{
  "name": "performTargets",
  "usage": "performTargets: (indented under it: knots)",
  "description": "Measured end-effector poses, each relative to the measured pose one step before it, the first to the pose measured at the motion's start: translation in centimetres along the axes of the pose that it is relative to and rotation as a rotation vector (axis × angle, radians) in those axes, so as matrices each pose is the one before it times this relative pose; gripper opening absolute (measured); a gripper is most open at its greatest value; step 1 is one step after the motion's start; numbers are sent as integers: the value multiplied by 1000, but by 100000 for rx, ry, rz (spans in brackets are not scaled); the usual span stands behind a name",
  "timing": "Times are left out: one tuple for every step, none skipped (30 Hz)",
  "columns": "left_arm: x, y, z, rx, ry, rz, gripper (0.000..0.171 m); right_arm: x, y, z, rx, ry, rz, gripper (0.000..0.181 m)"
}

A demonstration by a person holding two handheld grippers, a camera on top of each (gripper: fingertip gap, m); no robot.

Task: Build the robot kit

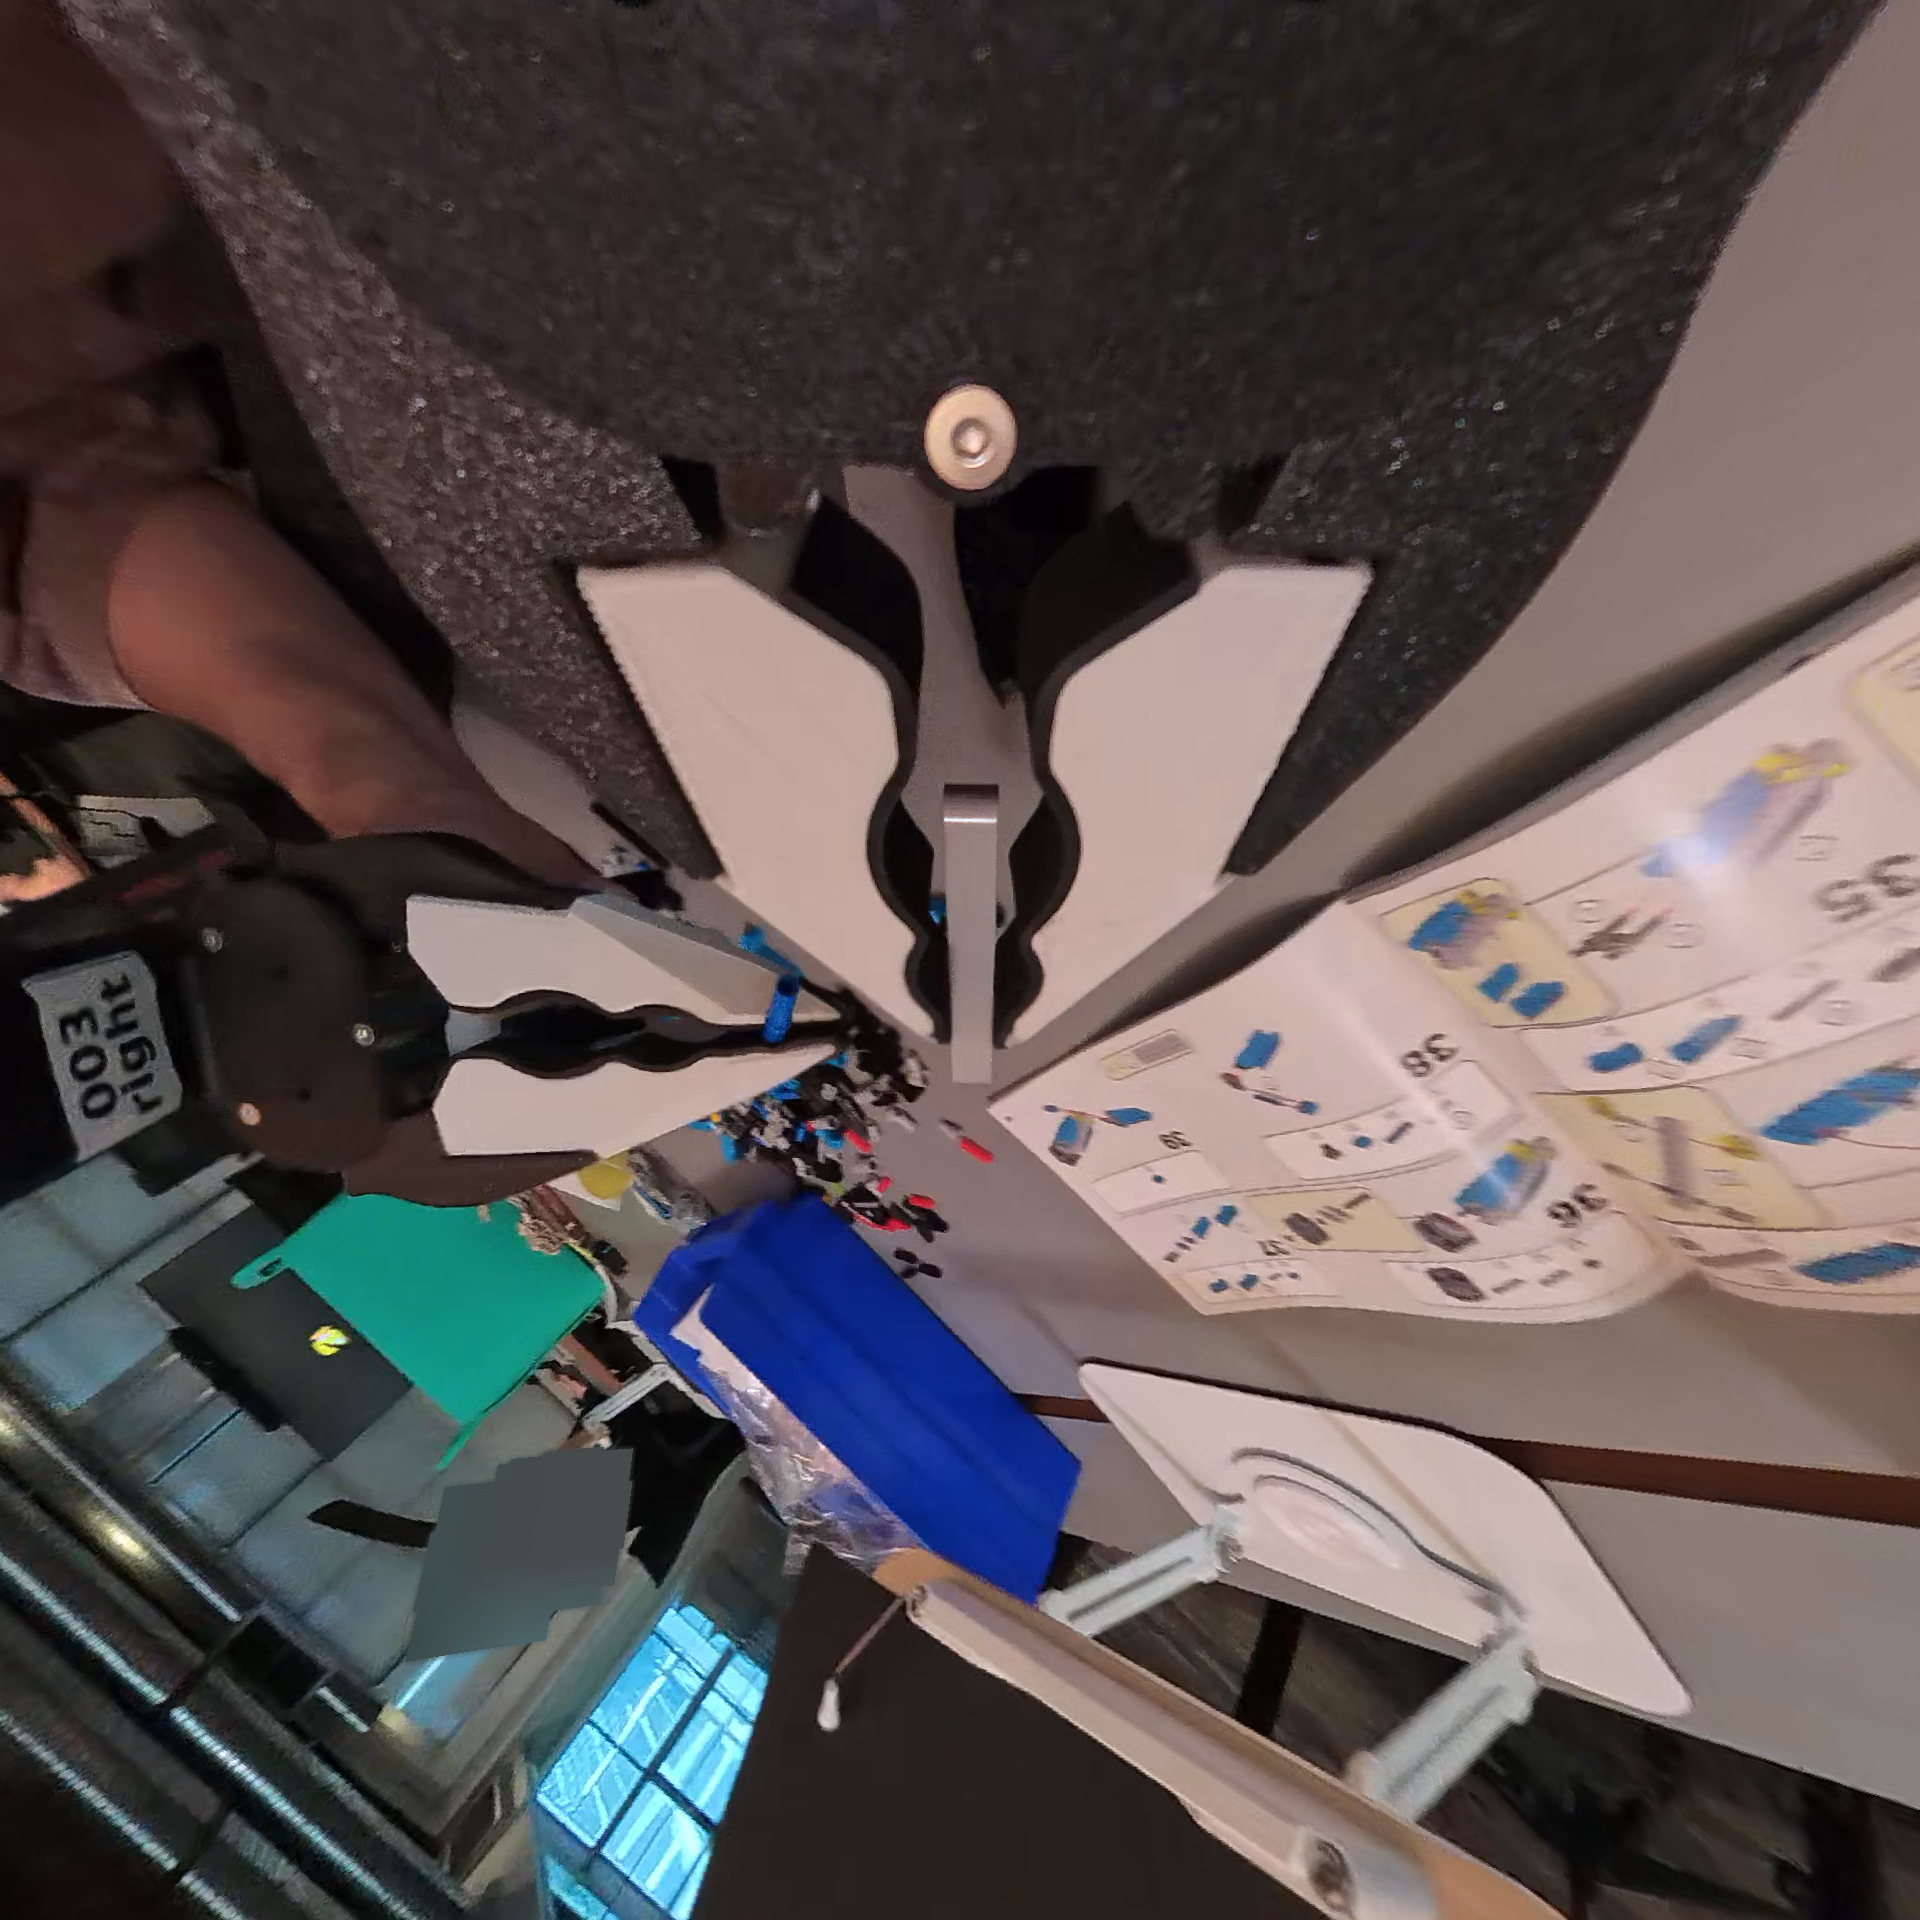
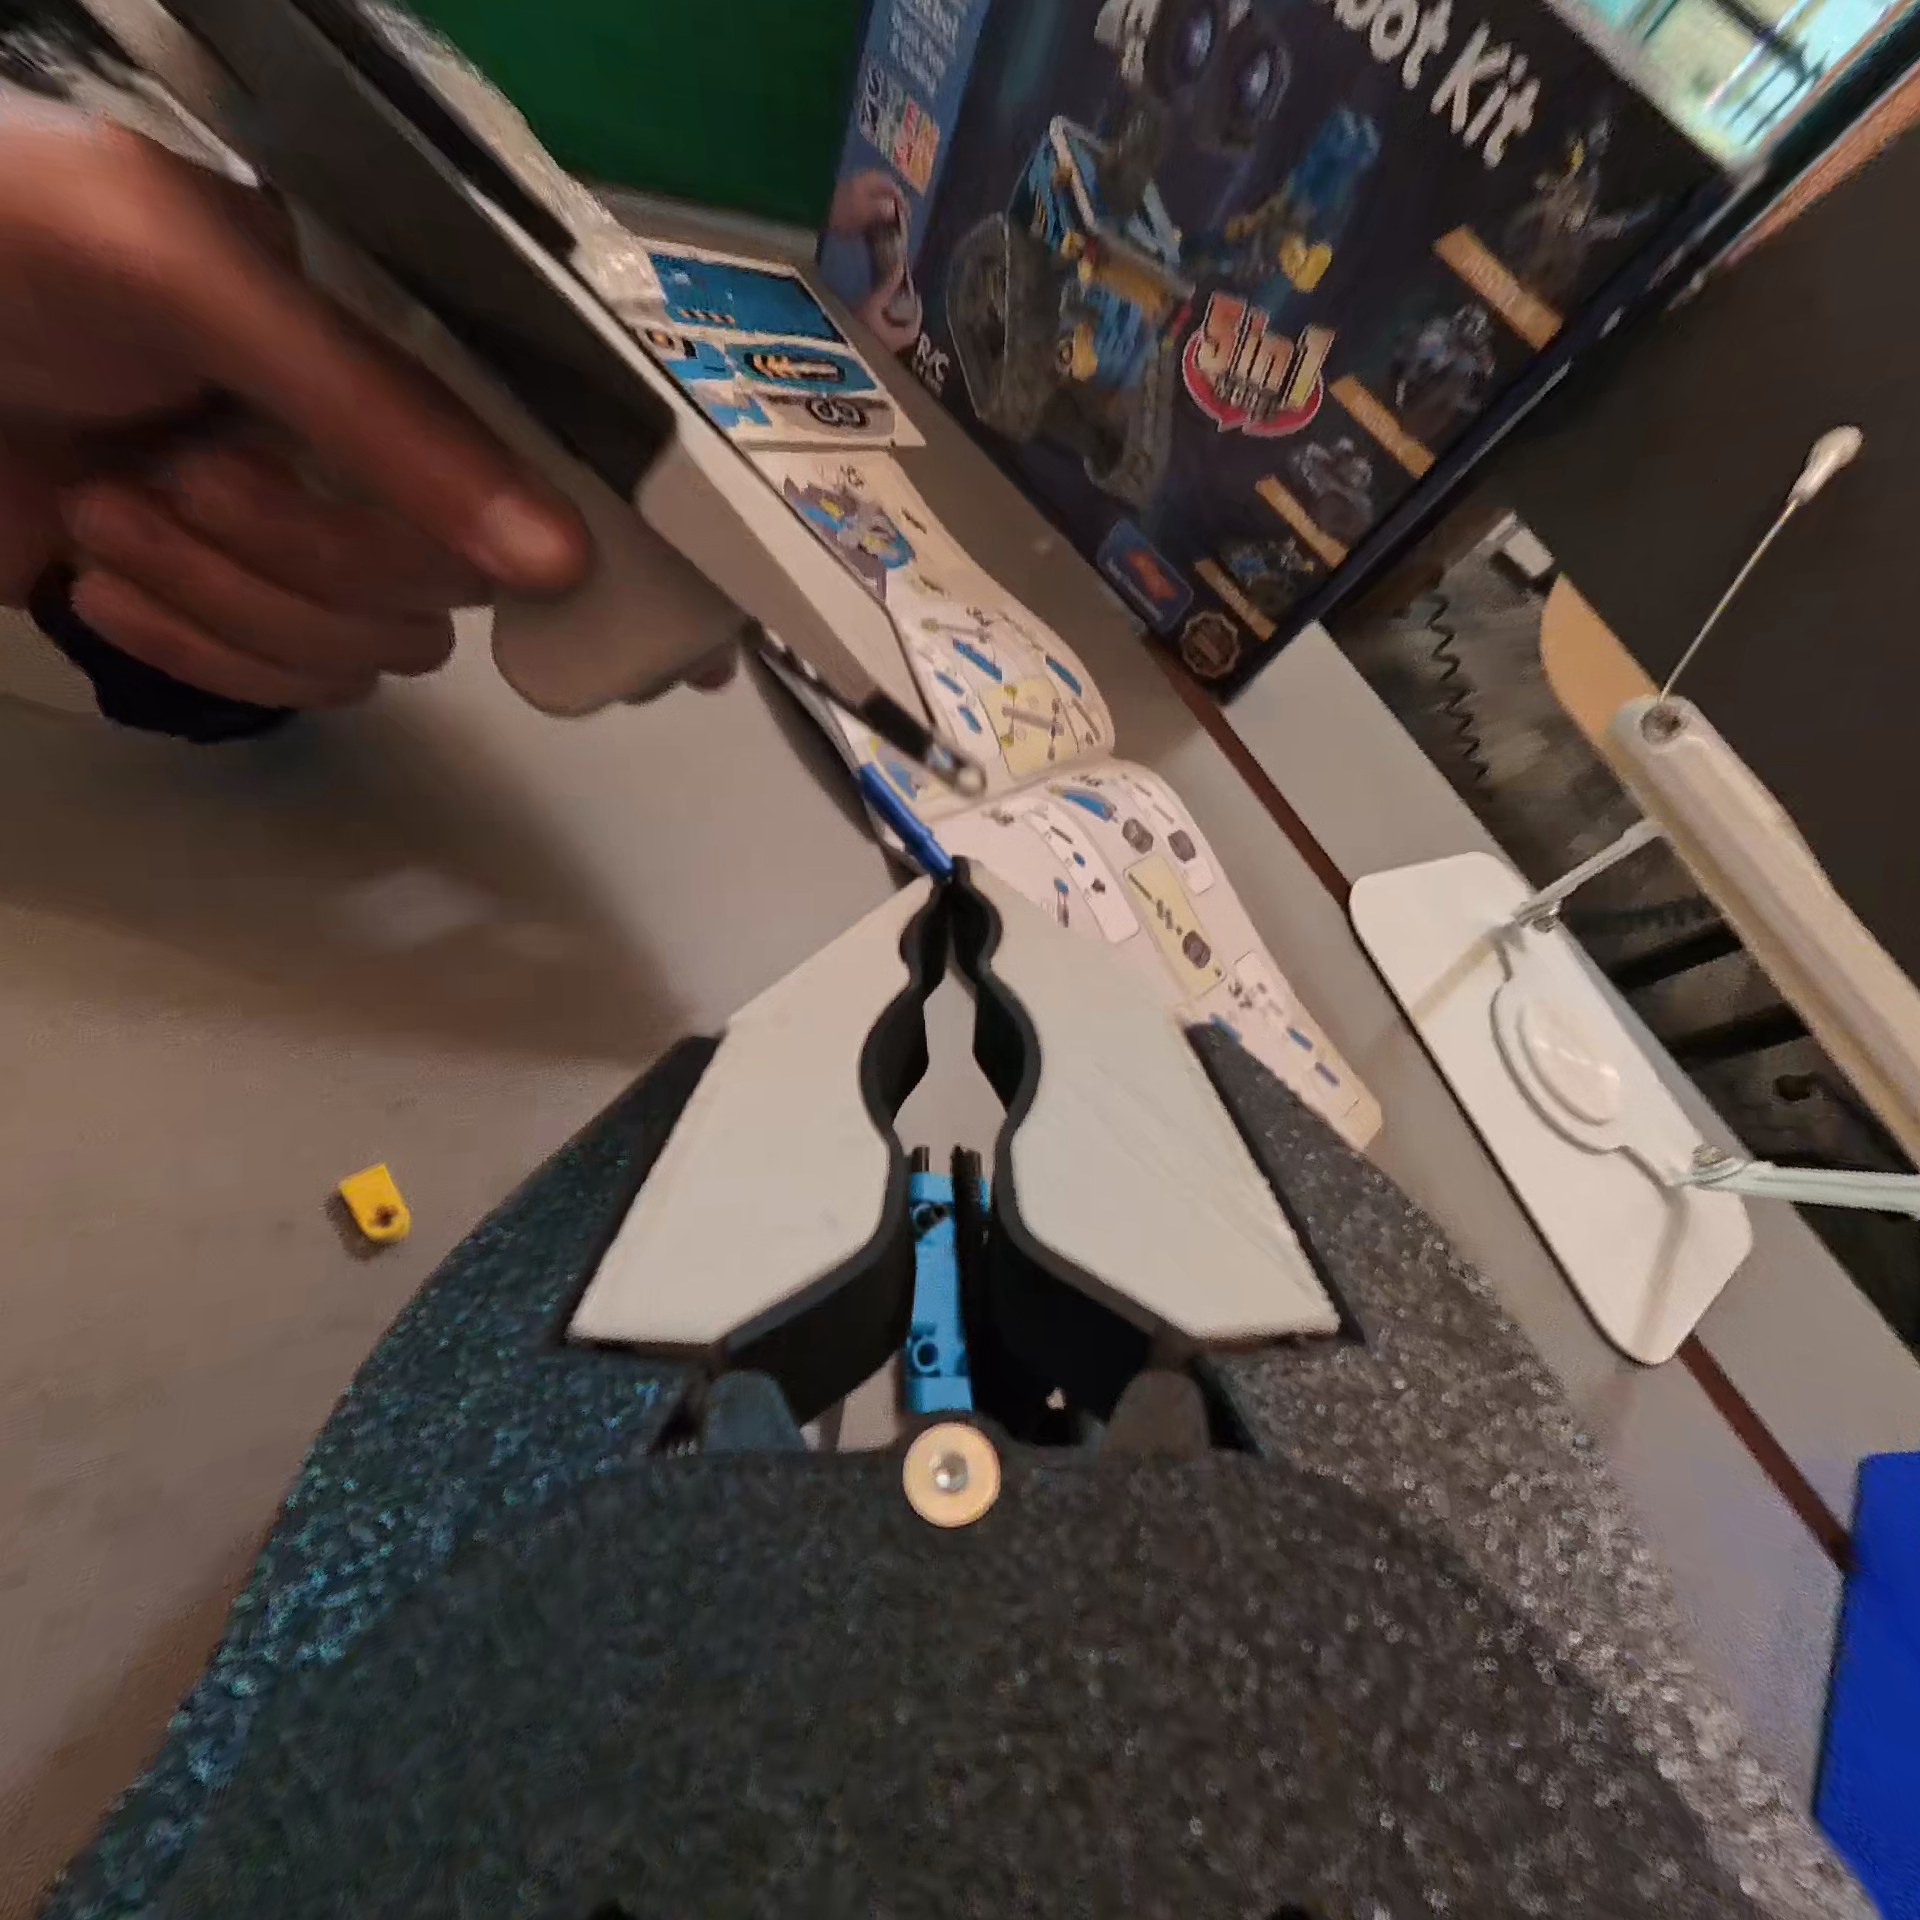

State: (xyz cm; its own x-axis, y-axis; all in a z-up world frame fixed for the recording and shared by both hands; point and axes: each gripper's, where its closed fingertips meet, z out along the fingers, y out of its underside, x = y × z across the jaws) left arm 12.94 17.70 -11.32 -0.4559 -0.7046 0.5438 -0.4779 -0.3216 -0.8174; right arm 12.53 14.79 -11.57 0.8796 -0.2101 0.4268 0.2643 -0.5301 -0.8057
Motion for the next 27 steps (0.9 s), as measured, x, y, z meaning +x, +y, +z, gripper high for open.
performTargets:
  knots:
    - [-490, -62, -227, -933, -3372, 3514, 7, 77, 722, 118, -1759, -2104, 2050, 0]
    - [-531, 132, -168, -2358, -4120, 5227, 7, -344, 729, 150, -1689, -5307, 3180, 1]
    - [-544, 265, -101, -2985, -3962, 4968, 7, 82, 502, 111, -832, -2434, 3411, 1]
    - [-582, 438, -29, -3711, -3859, 4338, 7, 138, 387, 90, -1121, -2055, 2994, 1]
    - [-362, 880, 88, -5952, -2031, 4552, 6, -181, 515, 151, -2318, -3788, 2180, 2]
    - [259, 1498, 264, -9317, 2168, 4408, 7, -198, 671, 161, -3057, -3275, 336, 1]
    - [358, 1527, 341, -8930, 2250, 3785, 7, 60, 449, 47, -893, -165, -2914, 1]
    - [-126, 842, 331, -4693, -2239, 4193, 7, -298, 473, 61, -1416, -1521, -5105, 1]
    - [290, 667, 319, -3916, -580, 5546, 7, -434, 468, 114, -2040, -1671, -6083, 1]
    - [822, 823, 368, -5047, 2497, 5554, 7, 177, 379, 131, -2107, 2805, -5036, 1]
    - [507, 645, 405, -3684, 744, 3472, 7, -139, 102, 100, -624, 748, -4174, 1]
    - [215, 396, 366, -1960, -421, 1433, 7, -654, -180, 26, 1136, -2521, -3199, 2]
    - [579, 284, 273, -1497, 2345, 351, 7, -306, -202, 10, 1162, -392, -2085, 2]
    - [532, 10, 147, -273, 2432, -278, 17, 38, 17, 40, -892, 1360, -1523, 2]
    - [215, -397, -52, 1783, 538, -347, 33, -131, 28, 18, -1235, 213, -2312, 2]
    - [181, -767, -281, 3693, 485, -528, 42, 21, -58, -59, -463, 1393, -2617, 2]
    - [489, -1003, -459, 5181, 2915, -1241, 45, 123, -146, -127, -66, 2000, -2463, 1]
    - [761, -1092, -506, 5875, 5082, -2124, 45, 78, -277, -190, 841, 1513, -2184, 2]
    - [674, -1042, -426, 5963, 5137, -3158, 41, -40, -483, -277, 2169, 480, -1719, 2]
    - [571, -846, -294, 5094, 4863, -3335, 34, -129, -700, -363, 3605, -132, -1235, 2]
    - [636, -640, -210, 4117, 4923, -2542, 29, -27, -744, -362, 3748, 162, -446, 2]
    - [704, -419, -157, 2875, 4955, -1530, 25, -64, -583, -297, 2732, -586, 200, 2]
    - [559, -351, -106, 2285, 3797, -1063, 23, -131, -436, -225, 2127, -1038, 341, 2]
    - [415, -419, -130, 2609, 2704, -731, 17, -57, -241, -153, 1301, -536, 235, 2]
    - [298, -258, -92, 1626, 1879, -197, 8, 17, -141, -133, 835, 81, -111, 2]
    - [77, -153, -63, 936, 512, 210, 4, -44, -250, -148, 1545, -373, -47, 2]
    - [142, -140, -52, 1054, 933, 53, 4, -82, -140, -98, 853, -1000, 835, 1]
